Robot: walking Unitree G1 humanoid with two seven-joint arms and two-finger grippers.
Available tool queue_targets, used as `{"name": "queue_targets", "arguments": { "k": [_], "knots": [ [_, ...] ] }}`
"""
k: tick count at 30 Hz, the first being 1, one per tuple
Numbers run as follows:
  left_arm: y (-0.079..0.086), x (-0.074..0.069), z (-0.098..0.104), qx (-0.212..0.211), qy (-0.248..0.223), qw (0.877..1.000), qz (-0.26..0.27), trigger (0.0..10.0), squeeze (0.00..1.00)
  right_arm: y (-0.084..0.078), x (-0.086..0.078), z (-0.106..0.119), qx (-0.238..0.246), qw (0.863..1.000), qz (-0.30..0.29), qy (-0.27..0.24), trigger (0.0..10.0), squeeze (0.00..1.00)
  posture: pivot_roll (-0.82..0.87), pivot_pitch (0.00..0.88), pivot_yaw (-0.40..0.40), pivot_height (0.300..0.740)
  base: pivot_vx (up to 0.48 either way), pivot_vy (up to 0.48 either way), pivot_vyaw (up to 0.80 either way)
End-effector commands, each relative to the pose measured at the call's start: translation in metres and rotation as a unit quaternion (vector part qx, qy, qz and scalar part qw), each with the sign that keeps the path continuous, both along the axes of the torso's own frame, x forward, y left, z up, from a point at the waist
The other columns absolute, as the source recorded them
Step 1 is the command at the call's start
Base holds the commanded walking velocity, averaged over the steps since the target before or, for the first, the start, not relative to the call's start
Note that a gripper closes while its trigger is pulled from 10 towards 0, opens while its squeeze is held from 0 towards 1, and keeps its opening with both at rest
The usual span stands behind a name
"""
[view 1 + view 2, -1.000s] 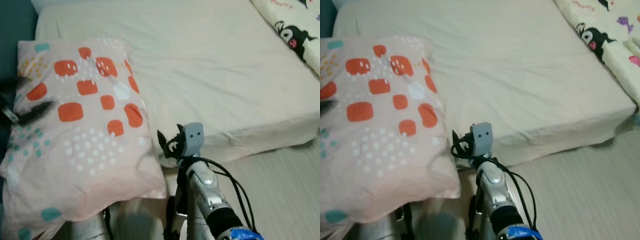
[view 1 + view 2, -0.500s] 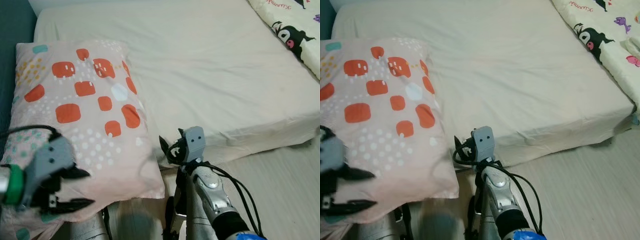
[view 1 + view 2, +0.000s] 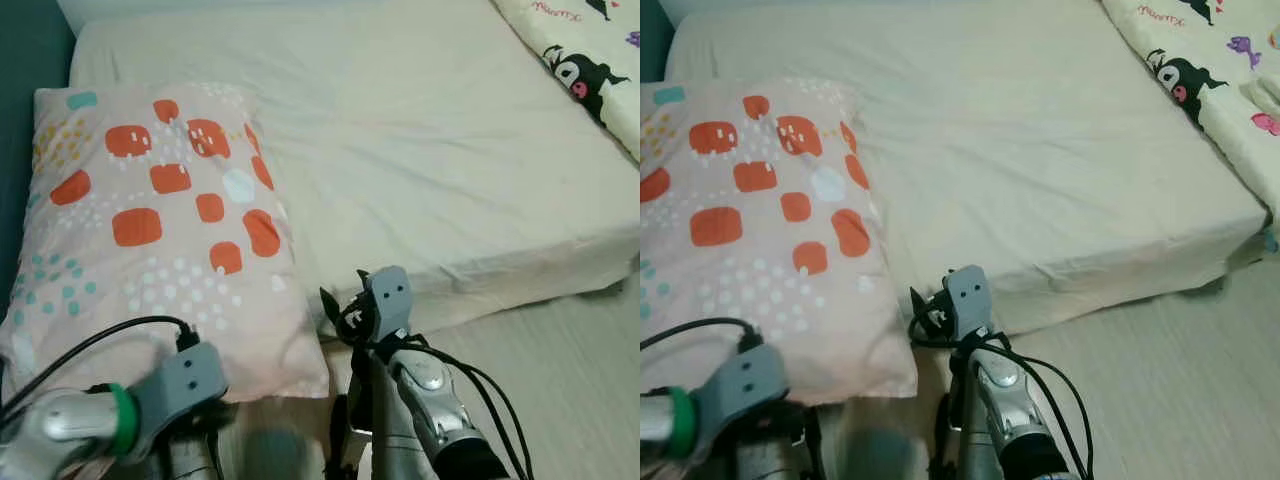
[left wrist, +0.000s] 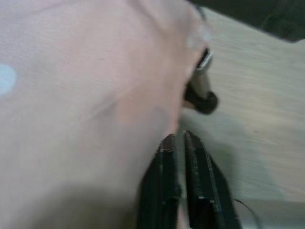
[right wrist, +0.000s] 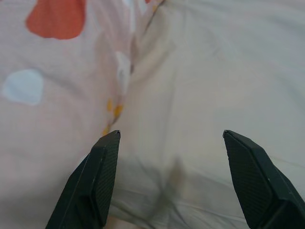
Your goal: Clean up the room
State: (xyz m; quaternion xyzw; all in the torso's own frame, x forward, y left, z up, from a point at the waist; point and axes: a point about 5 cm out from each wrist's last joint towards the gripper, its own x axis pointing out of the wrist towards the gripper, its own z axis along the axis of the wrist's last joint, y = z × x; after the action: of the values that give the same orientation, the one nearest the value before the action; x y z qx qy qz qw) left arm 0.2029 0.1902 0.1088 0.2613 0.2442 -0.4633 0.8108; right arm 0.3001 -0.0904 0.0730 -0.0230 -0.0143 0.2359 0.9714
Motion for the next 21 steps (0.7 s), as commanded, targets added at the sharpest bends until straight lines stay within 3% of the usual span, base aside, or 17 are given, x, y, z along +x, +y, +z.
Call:
{"name": "queue_targets", "arguments": {
  "k": [1,6,8,9,10,11,12,13,15,17,19,20,21],
  "knots": [
    [-0.002,-0.005,-0.010,0.007,0.009,1.000,-0.004,0.0,0.00,-0.001,-0.005,-0.008,-0.002,1.000,0.001,0.017,10.0,0.00,0.08,0.240,-0.091,0.539,0.000,0.000,0.00],
    [-0.011,0.007,-0.033,0.040,-0.024,0.999,0.011,0.0,0.00,0.000,-0.004,-0.004,-0.002,1.000,0.001,0.010,10.0,0.00,0.07,0.240,-0.087,0.539,0.000,0.000,0.00],
    [-0.011,0.007,-0.033,0.040,-0.024,0.999,0.011,0.0,0.00,0.000,-0.004,-0.004,-0.002,1.000,0.001,0.010,10.0,0.00,0.07,0.240,-0.087,0.539,0.000,0.000,0.00],
    [-0.010,0.014,-0.036,0.054,-0.042,0.997,0.022,0.0,0.00,0.000,-0.004,-0.004,-0.002,1.000,0.000,0.009,10.0,0.00,0.07,0.243,-0.087,0.539,0.000,0.000,0.00],
    [-0.007,0.037,-0.035,0.083,-0.110,0.989,0.059,0.0,0.00,0.000,-0.005,-0.003,-0.002,1.000,-0.001,0.008,10.0,0.00,0.07,0.246,-0.088,0.539,0.000,0.000,0.00],
    [-0.007,0.037,-0.035,0.083,-0.110,0.989,0.059,0.0,0.00,0.000,-0.005,-0.003,-0.002,1.000,-0.001,0.008,10.0,0.00,0.07,0.246,-0.088,0.539,0.000,0.000,0.00],
    [-0.005,0.060,-0.032,0.102,-0.180,0.973,0.101,0.0,0.00,0.000,-0.005,-0.003,-0.001,1.000,-0.003,0.008,10.0,0.00,0.07,0.249,-0.087,0.539,0.000,0.000,0.00],
    [-0.005,0.060,-0.032,0.102,-0.180,0.973,0.101,0.0,0.00,0.000,-0.005,-0.003,-0.001,1.000,-0.003,0.008,10.0,0.00,0.07,0.249,-0.087,0.539,0.000,0.000,0.00],
    [-0.003,0.076,-0.027,0.118,-0.232,0.957,0.127,0.0,0.00,0.000,-0.005,-0.003,-0.001,1.000,-0.004,0.007,10.0,0.00,0.06,0.254,-0.084,0.539,0.000,0.000,0.00],
    [-0.003,0.076,-0.027,0.118,-0.232,0.957,0.127,0.0,0.00,0.000,-0.005,-0.003,-0.001,1.000,-0.004,0.007,10.0,0.00,0.06,0.254,-0.084,0.539,0.000,0.000,0.00],
    [-0.002,0.097,-0.018,0.140,-0.286,0.937,0.145,0.0,0.00,-0.001,-0.005,-0.001,0.001,1.000,-0.008,0.005,10.0,0.00,0.05,0.262,-0.078,0.539,0.000,0.000,0.00],
    [-0.002,0.097,-0.018,0.140,-0.286,0.937,0.145,0.0,0.00,-0.001,-0.005,-0.001,0.001,1.000,-0.008,0.005,10.0,0.00,0.05,0.262,-0.078,0.539,0.000,0.000,0.00],
    [-0.001,0.107,-0.012,0.150,-0.308,0.928,0.149,0.0,0.00,-0.001,-0.005,0.000,0.002,1.000,-0.010,0.004,10.0,0.00,0.05,0.265,-0.075,0.539,0.000,0.000,0.00]
  ]
}}
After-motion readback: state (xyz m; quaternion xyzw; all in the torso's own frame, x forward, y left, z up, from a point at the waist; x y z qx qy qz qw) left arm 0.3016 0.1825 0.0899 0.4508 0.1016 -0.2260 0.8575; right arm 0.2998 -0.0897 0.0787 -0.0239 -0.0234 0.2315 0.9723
